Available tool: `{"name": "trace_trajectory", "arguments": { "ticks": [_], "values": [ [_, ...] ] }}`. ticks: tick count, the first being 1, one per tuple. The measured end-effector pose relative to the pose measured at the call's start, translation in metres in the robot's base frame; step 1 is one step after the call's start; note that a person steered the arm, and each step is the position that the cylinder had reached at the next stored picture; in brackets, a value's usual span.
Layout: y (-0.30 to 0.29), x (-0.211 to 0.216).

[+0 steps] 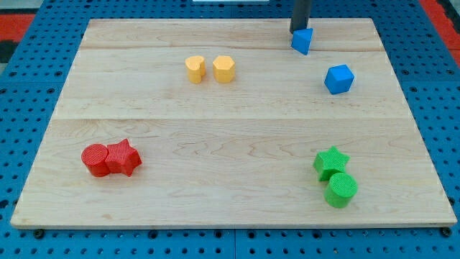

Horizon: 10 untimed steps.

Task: Push the blue blocks towards the center right of the board

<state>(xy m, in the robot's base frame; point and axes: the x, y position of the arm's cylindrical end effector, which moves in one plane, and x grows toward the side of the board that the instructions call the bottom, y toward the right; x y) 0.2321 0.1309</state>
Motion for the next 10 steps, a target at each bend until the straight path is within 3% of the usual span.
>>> {"name": "trace_trajectory", "arguments": {
  "ticks": [3, 7, 9, 10],
  "values": [
    [-0.009, 0.069],
    [-0.021, 0.069],
    [-0.037, 0.021],
    [-0.005, 0.029]
  ]
}}
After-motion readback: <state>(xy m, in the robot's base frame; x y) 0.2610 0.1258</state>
